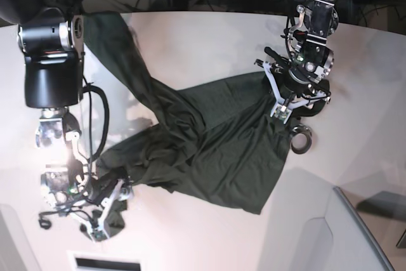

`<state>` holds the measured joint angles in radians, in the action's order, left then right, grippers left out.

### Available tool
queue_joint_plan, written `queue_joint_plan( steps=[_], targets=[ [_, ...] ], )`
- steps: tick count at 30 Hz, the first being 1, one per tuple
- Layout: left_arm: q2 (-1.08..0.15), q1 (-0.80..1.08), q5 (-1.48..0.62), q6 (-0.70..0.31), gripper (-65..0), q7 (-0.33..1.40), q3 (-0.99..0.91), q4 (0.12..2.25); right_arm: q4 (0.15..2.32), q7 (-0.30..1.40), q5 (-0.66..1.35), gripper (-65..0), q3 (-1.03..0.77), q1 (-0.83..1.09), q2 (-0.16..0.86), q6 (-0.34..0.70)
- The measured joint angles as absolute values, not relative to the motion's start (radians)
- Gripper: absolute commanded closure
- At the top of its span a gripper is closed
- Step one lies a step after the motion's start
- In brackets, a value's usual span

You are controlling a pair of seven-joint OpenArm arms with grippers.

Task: Layout the t-shirt on the table in an organized manner, then fold the t-shirt properly
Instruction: 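Grasp the bunched shirt fabric with the right gripper and pull outward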

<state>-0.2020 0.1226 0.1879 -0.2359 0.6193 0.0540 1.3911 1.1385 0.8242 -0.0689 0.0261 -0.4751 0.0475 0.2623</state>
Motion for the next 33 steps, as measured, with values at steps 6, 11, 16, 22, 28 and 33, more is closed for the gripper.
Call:
queue_joint_plan(
  steps=[6, 11, 16, 22, 28, 33],
  targets=[
    [-0.202, 0.130, 0.187, -0.237, -31.9, 0.636, 0.054, 1.407, 0.719, 0.625, -0.082, -57.6, 0.000, -0.622, 0.020, 0.247],
    [-0.202, 0.131, 0.187, -0.237, -31.9, 0.635, 0.055, 1.404, 0.548, 0.538, -0.082, -57.8, 0.000, -0.686, 0.019, 0.201],
    [-0.202, 0.131, 0.187, -0.237, -31.9, 0.636, 0.055, 1.403, 0.493, 0.478, -0.083, -37.8, 0.000, -0.692, 0.022, 0.191],
    [-0.202, 0.131, 0.187, -0.237, -31.9, 0.635, 0.055, 1.401, 0.477, 0.478, -0.080, -7.8, 0.000, -0.684, 0.089, 0.231],
    [-0.202, 0.130, 0.187, -0.237, -31.9, 0.636, 0.055, 1.400, 0.517, 0.549, -0.085, -3.6, -0.060, -0.682, 0.211, 0.327],
    [-0.202, 0.131, 0.187, -0.237, -31.9, 0.635, 0.055, 1.405, 0.525, 0.542, -0.083, -5.7, -0.196, -0.681, 0.281, 0.324]
  ],
)
